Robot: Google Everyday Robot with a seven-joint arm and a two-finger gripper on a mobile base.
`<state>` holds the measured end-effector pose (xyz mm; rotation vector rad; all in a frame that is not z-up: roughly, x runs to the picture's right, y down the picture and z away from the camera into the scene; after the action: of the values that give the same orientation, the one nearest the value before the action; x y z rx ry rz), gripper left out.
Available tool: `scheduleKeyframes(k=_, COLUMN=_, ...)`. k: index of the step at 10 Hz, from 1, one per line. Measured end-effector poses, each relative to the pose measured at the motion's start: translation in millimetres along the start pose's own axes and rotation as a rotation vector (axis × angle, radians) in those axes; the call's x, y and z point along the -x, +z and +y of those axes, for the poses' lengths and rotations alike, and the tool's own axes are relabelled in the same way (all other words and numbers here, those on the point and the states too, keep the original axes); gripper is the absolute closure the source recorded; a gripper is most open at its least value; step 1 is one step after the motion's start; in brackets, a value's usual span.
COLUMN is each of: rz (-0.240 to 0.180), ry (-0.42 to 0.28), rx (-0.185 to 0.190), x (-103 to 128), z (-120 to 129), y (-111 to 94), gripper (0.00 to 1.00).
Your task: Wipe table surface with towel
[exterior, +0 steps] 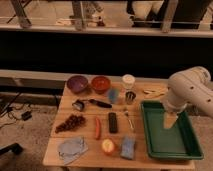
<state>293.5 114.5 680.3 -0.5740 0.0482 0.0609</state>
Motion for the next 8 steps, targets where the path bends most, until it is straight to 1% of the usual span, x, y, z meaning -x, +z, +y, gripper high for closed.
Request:
scheduleKeyframes(k=7, rz=0.000, ry=0.002, rx=0.000, x=-0.2, z=0.2, y=0.2, gripper=0.20)
scheduleKeyframes(k=8, rz=-0.012, ry=0.008, rx=0.008, x=2.0, z=4.3, y=3.3, gripper=0.20)
